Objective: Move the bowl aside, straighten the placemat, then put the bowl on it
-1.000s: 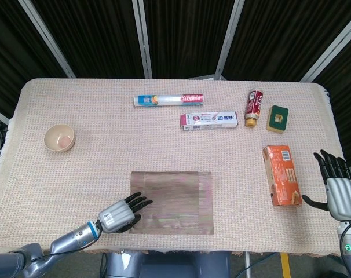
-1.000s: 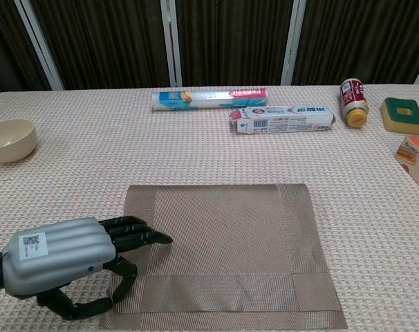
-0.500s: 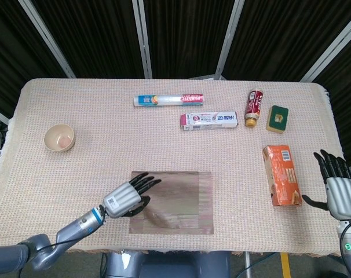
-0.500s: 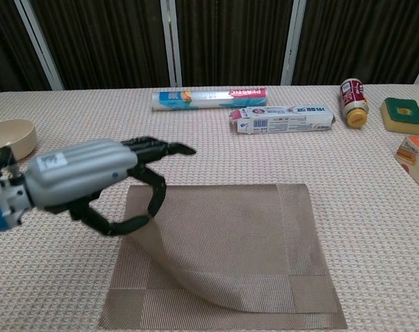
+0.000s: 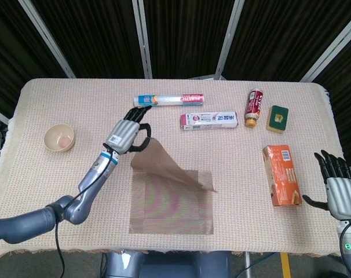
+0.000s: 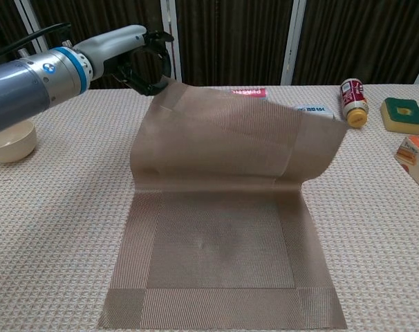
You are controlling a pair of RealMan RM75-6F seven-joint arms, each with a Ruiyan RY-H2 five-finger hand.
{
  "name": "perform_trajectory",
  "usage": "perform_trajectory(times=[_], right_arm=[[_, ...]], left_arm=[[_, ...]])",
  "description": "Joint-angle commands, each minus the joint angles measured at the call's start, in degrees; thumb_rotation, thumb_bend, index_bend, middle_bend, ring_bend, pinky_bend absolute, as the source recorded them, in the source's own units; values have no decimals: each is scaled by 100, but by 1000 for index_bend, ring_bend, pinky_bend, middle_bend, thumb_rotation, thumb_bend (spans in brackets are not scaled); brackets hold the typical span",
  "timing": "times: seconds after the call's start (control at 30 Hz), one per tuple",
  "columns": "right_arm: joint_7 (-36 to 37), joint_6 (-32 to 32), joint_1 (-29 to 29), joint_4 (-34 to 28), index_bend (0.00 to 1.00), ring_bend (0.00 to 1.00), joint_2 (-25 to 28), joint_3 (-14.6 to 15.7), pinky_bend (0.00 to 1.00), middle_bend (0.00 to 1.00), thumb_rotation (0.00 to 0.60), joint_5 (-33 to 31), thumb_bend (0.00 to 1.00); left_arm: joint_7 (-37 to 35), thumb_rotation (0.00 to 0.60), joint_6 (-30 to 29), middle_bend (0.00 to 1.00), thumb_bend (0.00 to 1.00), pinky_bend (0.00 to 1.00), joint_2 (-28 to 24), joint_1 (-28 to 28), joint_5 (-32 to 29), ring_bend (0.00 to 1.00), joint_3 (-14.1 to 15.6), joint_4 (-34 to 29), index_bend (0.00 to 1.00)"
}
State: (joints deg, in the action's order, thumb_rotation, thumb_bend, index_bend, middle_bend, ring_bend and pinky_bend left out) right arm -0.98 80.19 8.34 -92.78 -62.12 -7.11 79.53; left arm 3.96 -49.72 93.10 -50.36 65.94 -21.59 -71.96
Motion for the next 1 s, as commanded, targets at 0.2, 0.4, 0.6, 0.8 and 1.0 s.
perform_trajectory(times=[0.2, 0.4, 0.6, 0.8, 1.0], right_arm=[[-47, -98, 40, 59, 0, 0, -46, -1, 0, 0, 600, -64, 0], [-122, -149, 72, 43, 0, 0, -84, 31, 0, 0, 600, -29, 0], [-221, -163, 93, 7, 0, 0, -120, 75, 0, 0, 600, 42, 0], [-530, -373, 217, 75, 0, 0, -245, 230, 0, 0, 600, 235, 0], [-740, -844, 573, 145, 0, 0, -315, 473, 0, 0, 600, 797, 0]], left_arm=[[-126, 600, 321, 0, 577, 0, 104, 113, -700, 0, -27, 1070, 761], [-634, 600, 358, 0, 465, 0, 85, 515, -641, 0, 260, 1531, 587], [-1071, 600, 346, 0, 0, 0, -47, 921, -338, 0, 645, 1881, 0], [-1007, 600, -300, 0, 0, 0, -584, 1370, 103, 0, 935, 1340, 0], [-192, 600, -1101, 0, 0, 0, -1262, 1875, 28, 0, 1030, 125, 0]])
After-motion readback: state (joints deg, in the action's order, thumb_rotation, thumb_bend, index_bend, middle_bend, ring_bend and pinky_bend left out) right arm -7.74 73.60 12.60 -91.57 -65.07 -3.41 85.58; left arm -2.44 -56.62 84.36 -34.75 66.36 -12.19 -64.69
